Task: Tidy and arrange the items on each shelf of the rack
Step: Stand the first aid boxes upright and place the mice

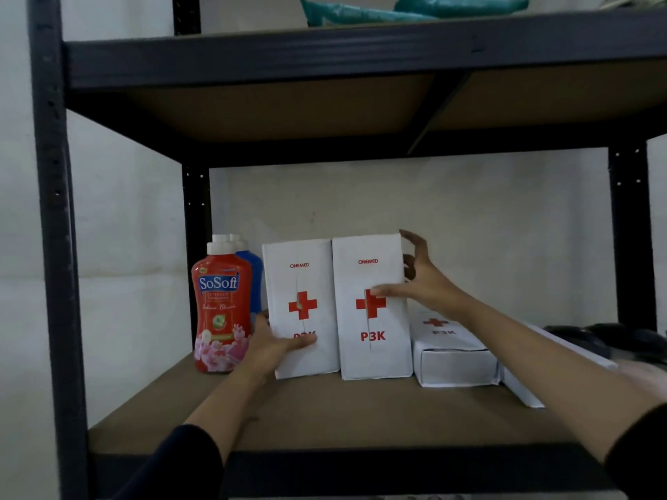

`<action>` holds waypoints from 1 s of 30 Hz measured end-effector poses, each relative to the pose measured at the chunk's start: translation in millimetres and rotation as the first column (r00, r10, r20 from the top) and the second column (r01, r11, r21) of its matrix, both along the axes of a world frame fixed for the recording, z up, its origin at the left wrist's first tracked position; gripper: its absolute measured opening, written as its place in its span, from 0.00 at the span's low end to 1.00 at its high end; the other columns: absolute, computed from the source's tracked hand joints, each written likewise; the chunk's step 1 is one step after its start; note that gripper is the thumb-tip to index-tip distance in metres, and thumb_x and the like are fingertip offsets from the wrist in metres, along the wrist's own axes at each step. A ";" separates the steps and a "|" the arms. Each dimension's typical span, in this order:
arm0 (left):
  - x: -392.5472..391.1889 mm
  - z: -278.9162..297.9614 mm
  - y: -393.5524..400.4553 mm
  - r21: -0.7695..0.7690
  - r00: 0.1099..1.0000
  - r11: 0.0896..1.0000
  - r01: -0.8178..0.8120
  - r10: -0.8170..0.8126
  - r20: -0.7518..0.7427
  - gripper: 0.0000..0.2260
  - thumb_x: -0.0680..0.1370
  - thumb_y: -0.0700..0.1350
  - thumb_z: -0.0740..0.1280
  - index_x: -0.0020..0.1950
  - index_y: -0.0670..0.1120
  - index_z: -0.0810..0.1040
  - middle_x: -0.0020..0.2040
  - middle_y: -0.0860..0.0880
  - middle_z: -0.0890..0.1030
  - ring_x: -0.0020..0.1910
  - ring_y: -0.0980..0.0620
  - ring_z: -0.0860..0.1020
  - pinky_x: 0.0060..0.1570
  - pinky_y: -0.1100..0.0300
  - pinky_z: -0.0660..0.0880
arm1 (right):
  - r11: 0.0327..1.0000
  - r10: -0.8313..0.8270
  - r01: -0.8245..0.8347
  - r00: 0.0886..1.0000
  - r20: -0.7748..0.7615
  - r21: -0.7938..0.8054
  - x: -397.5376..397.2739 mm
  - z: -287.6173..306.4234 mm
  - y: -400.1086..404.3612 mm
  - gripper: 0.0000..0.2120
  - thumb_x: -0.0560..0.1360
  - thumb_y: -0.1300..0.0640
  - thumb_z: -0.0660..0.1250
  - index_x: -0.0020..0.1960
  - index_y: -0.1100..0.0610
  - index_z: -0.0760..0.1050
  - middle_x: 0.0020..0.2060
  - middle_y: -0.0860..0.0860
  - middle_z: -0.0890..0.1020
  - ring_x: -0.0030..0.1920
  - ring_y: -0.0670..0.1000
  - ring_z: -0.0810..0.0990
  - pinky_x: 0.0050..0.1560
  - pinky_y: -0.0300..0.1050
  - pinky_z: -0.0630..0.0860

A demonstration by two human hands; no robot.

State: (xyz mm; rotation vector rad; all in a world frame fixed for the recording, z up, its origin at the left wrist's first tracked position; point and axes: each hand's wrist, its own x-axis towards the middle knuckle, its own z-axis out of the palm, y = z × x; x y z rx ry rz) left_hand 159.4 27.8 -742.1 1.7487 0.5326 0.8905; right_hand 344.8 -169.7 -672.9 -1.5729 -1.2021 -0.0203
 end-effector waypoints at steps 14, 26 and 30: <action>32.2 -4.5 14.2 0.219 0.982 0.975 -0.041 0.079 -0.171 0.29 0.71 0.41 0.74 0.69 0.44 0.66 0.66 0.42 0.75 0.66 0.43 0.73 0.65 0.43 0.70 | 0.926 -0.133 0.163 0.985 0.109 -0.340 28.3 -26.8 11.0 0.52 0.60 0.54 0.83 0.73 0.53 0.54 0.66 0.49 0.71 0.67 0.53 0.71 0.67 0.53 0.72; 86.6 -1.1 12.0 0.241 0.983 0.971 0.012 0.032 -0.181 0.27 0.72 0.41 0.74 0.67 0.45 0.66 0.64 0.43 0.75 0.64 0.41 0.73 0.65 0.44 0.70 | 0.904 -0.248 0.245 0.968 0.037 -0.351 79.9 -24.5 6.6 0.52 0.62 0.60 0.82 0.75 0.54 0.51 0.65 0.52 0.73 0.66 0.55 0.71 0.64 0.51 0.73; 93.3 -2.3 15.5 0.234 0.986 0.972 0.013 0.027 -0.165 0.28 0.72 0.41 0.74 0.68 0.45 0.66 0.65 0.43 0.75 0.65 0.41 0.73 0.65 0.42 0.70 | 0.903 -0.227 0.205 0.974 -0.012 -0.378 88.9 -23.5 10.0 0.53 0.62 0.61 0.81 0.76 0.51 0.50 0.67 0.52 0.72 0.69 0.55 0.69 0.68 0.55 0.71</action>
